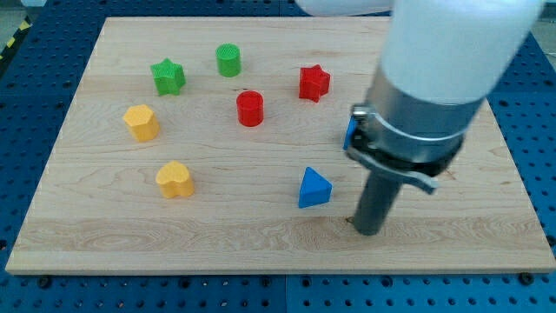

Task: Move the blue triangle towards the center

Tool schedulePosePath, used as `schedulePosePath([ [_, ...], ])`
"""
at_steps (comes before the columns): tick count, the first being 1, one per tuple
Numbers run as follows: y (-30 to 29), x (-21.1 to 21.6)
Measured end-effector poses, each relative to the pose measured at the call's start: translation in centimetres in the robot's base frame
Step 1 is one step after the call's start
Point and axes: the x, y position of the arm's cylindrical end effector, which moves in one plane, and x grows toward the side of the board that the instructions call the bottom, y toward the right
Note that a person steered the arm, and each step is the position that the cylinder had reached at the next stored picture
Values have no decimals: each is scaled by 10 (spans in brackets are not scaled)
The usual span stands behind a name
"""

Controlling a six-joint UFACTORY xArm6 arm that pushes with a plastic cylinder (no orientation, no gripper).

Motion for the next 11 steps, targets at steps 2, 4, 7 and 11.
schedulePosePath([
  [2, -69, -12],
  [4, -28, 12],
  [7, -25, -35],
  [11, -60, -44],
])
